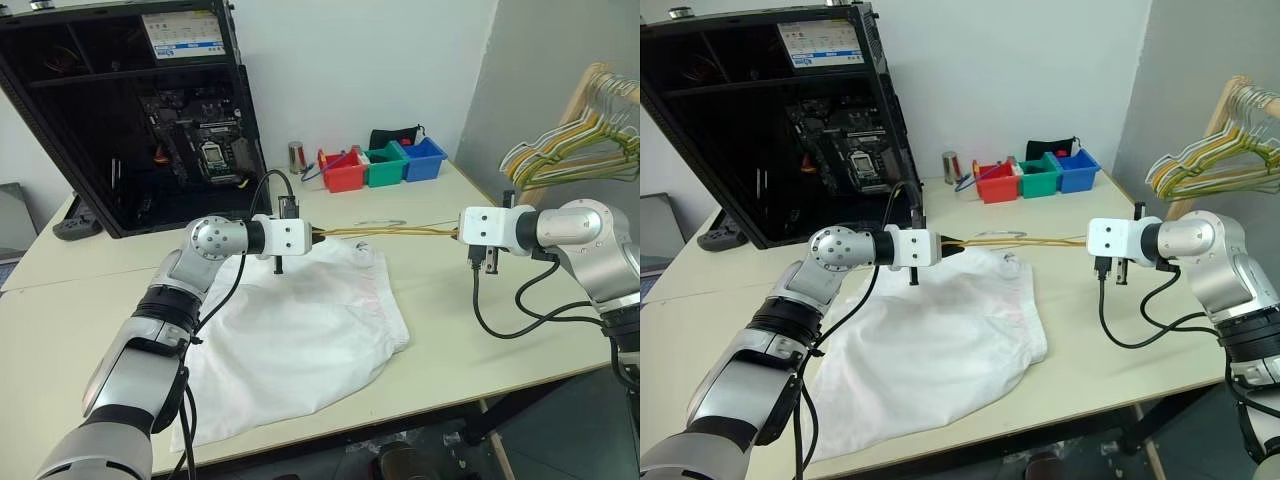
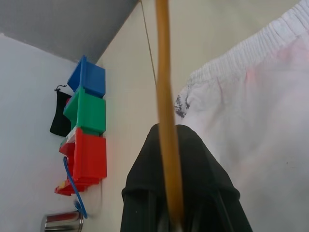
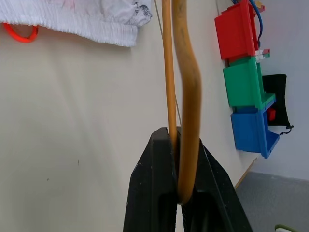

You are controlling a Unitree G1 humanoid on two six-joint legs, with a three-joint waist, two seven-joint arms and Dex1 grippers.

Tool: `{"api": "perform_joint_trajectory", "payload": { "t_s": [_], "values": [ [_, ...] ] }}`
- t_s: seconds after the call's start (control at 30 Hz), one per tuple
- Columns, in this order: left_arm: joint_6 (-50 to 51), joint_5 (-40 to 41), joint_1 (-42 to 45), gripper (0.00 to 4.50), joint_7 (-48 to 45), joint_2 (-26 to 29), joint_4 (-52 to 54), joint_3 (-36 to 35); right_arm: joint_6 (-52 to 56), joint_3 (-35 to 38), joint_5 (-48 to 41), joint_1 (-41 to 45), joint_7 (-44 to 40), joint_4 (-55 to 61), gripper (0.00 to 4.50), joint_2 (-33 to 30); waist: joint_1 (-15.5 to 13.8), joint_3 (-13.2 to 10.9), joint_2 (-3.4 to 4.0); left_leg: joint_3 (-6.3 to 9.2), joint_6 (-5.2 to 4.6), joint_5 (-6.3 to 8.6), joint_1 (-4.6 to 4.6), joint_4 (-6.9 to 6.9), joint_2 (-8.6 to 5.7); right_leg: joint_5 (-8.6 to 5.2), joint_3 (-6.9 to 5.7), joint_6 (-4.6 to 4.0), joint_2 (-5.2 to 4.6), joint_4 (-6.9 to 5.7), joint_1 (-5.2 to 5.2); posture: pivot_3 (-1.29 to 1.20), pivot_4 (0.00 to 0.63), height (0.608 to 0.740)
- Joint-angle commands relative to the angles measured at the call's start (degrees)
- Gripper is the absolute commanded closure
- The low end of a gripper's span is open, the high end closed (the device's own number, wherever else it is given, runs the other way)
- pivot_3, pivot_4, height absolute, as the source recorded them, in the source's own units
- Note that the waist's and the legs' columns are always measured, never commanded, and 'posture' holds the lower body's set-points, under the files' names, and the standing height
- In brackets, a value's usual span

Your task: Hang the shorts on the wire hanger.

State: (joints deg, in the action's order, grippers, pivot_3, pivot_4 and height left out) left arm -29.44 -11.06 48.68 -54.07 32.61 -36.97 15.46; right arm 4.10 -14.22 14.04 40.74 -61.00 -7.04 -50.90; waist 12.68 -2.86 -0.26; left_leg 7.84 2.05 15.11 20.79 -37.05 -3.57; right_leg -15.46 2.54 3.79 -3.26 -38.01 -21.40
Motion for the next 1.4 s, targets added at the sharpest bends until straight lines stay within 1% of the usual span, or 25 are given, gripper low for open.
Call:
{"api": "perform_joint_trajectory", "payload": {
  "t_s": [0.03, 0.07, 0.13, 0.17, 0.23, 0.3, 0.33, 0.47, 0.7, 0.73, 0.87, 0.93, 1.0, 1.1, 1.17, 1.3, 1.4],
  "values": [
    [-0.2, 1.8, 0.9, 3.94, -2.1, 0.4, 0.9, -0.5, 0.7, 1.6, -0.2, 0.5, 0.4, 2.1, 4.50, -0.3, 0.0, 0.0, 0.00, 0.00, 0.00, 0.00, 0.00, 0.00, 0.00, 0.00, 0.00, 0.00, 0.00, 0.00, 0.00, -0.20, 0.000, 0.740],
    [-0.2, 2.3, 0.8, 3.80, -2.7, 0.5, 1.2, -0.7, 0.8, 1.7, -0.2, 0.4, 0.4, 2.1, 4.50, -0.3, 0.0, 0.0, 0.00, 0.00, 0.00, 0.00, 0.00, 0.00, -0.01, 0.00, 0.00, 0.00, 0.00, 0.00, 0.01, -0.20, 0.000, 0.740],
    [-0.5, 3.1, 0.6, 3.36, -3.1, 0.4, 1.5, -1.2, 0.9, 1.8, 0.0, 0.3, 0.5, 2.2, 4.50, -0.3, 0.0, 0.0, 0.00, 0.00, 0.00, 0.00, 0.00, 0.00, 0.00, 0.00, 0.00, 0.00, 0.00, 0.00, 0.00, -0.20, 0.000, 0.740],
    [-0.7, 3.6, 0.6, 3.06, -3.6, 0.5, 1.7, -1.3, 1.4, 1.9, -0.2, 0.2, 0.5, 2.2, 4.50, -0.2, 0.0, 0.0, 0.00, 0.00, 0.00, 0.00, 0.00, 0.00, 0.00, 0.00, 0.00, 0.00, 0.00, 0.00, 0.00, -0.20, 0.000, 0.740],
    [-1.2, 4.4, 0.8, 2.70, -4.1, 0.7, 2.3, -1.7, 2.2, 2.1, -0.5, 0.0, 0.4, 2.1, 4.50, -0.1, 0.0, 0.0, 0.00, 0.00, 0.00, 0.00, 0.00, 0.00, 0.00, 0.00, 0.00, 0.00, 0.00, 0.00, 0.00, -0.20, 0.000, 0.740],
    [0.5, 6.5, 1.3, 2.44, -5.2, 0.8, 3.6, -2.7, 2.4, 2.0, -0.5, -0.5, 0.6, 1.8, 4.50, 0.0, 0.0, 0.0, 0.00, 0.00, 0.00, 0.00, 0.00, -0.01, 0.00, 0.00, 0.00, 0.00, 0.00, 0.00, 0.01, -0.20, 0.000, 0.740],
    [1.0, 7.3, 1.3, 2.22, -5.7, 0.9, 4.3, -3.0, 2.6, 2.1, -0.6, -0.8, 0.6, 1.8, 4.50, 0.0, 0.0, 0.0, 0.00, 0.00, 0.00, 0.00, 0.00, -0.01, 0.00, 0.00, 0.01, 0.00, 0.00, 0.00, 0.00, -0.19, 0.000, 0.740],
    [8.0, 12.8, 0.9, 1.40, -8.8, 2.4, 8.7, -5.7, 3.4, 2.4, -0.8, -2.4, 1.0, 1.5, 4.50, -0.1, 0.0, 0.0, 0.00, 0.00, 0.00, 0.00, 0.00, 0.00, 0.01, 0.00, 0.00, 0.00, 0.00, -0.01, 0.00, -0.18, 0.000, 0.740],
    [16.5, 17.8, -3.0, 0.08, -11.2, 5.2, 16.7, -8.6, 6.2, 4.5, -2.4, -5.3, 1.0, 0.8, 4.50, -0.9, -0.5, 0.0, 0.00, 0.01, 0.00, 0.00, -0.02, -0.01, 0.02, 0.00, 0.01, 0.00, 0.03, -0.02, 0.02, -0.15, 0.000, 0.740],
    [19.2, 19.1, -3.4, 0.01, -11.5, 5.5, 18.1, -9.3, 6.9, 5.0, -2.8, -5.9, 0.7, 0.6, 4.50, -1.1, -0.7, 0.0, 0.00, 0.01, 0.00, 0.00, -0.02, -0.03, 0.02, 0.00, 0.01, 0.00, 0.03, -0.03, 0.03, -0.15, 0.000, 0.740],
    [32.3, 24.1, -4.7, 0.01, -11.9, 7.7, 24.3, -12.2, 12.2, 7.8, -6.4, -8.7, -1.9, -0.9, 4.50, -2.9, -1.4, 0.0, 0.00, 0.02, 0.00, 0.00, -0.01, -0.04, 0.03, 0.00, 0.01, 0.00, 0.07, -0.04, 0.02, -0.17, 0.000, 0.740],
    [36.6, 26.0, -6.6, 0.01, -11.4, 8.6, 28.1, -13.5, 15.0, 9.0, -8.4, -10.5, -4.1, -2.0, 4.50, -4.5, -1.6, 0.0, 0.00, 0.03, -0.01, 0.00, -0.01, -0.05, 0.03, 0.00, 0.00, 0.00, 0.08, -0.05, 0.02, -0.17, 0.000, 0.740],
    [38.1, 26.8, -10.6, 0.01, -11.7, 9.8, 32.5, -13.7, 19.9, 10.1, -11.4, -12.1, -6.8, -2.1, 4.50, -5.6, -1.6, 0.0, 0.05, 0.01, 0.00, 0.00, -0.02, -0.05, 0.03, 0.00, 0.01, 0.00, 0.07, -0.03, 0.05, -0.17, 0.000, 0.740],
    [42.3, 30.1, -22.4, 0.01, -9.9, 9.6, 42.6, -15.3, 39.0, 12.2, -23.1, -18.1, -18.7, 0.5, 4.50, -9.9, -1.6, 0.3, 0.33, -0.02, -0.01, 0.00, -0.09, -0.01, 0.05, 0.00, 0.07, -0.01, 0.05, 0.02, 0.11, -0.16, 0.000, 0.740],
    [42.7, 29.7, -28.9, 0.01, -8.1, 9.3, 47.9, -15.0, 47.2, 12.7, -29.2, -21.9, -24.6, 1.3, 4.50, -12.8, -1.8, 0.2, 0.30, -0.02, -0.02, 0.01, -0.13, -0.02, 0.11, -0.02, 0.07, -0.04, 0.05, 0.01, 0.17, -0.16, 0.000, 0.740],
    [46.6, 30.9, -32.8, 0.01, -4.5, 7.9, 53.3, -15.6, 53.4, 12.2, -33.9, -24.8, -26.7, 1.4, 4.50, -15.5, -2.4, 0.2, 0.19, -0.03, -0.04, 0.00, -0.08, -0.08, 0.17, -0.09, 0.05, 0.07, 0.07, 0.00, 0.12, -0.15, 0.000, 0.740],
    [49.1, 32.3, -36.3, 0.01, -3.0, 7.8, 57.7, -16.2, 56.3, 11.6, -36.5, -27.6, -26.7, 1.6, 4.50, -17.0, -3.4, 0.2, 0.26, -0.11, -0.11, -0.04, -0.38, -0.05, 0.18, -0.12, 0.01, 0.20, 0.15, 0.01, 0.38, -0.13, 0.000, 0.740]
  ]
}}
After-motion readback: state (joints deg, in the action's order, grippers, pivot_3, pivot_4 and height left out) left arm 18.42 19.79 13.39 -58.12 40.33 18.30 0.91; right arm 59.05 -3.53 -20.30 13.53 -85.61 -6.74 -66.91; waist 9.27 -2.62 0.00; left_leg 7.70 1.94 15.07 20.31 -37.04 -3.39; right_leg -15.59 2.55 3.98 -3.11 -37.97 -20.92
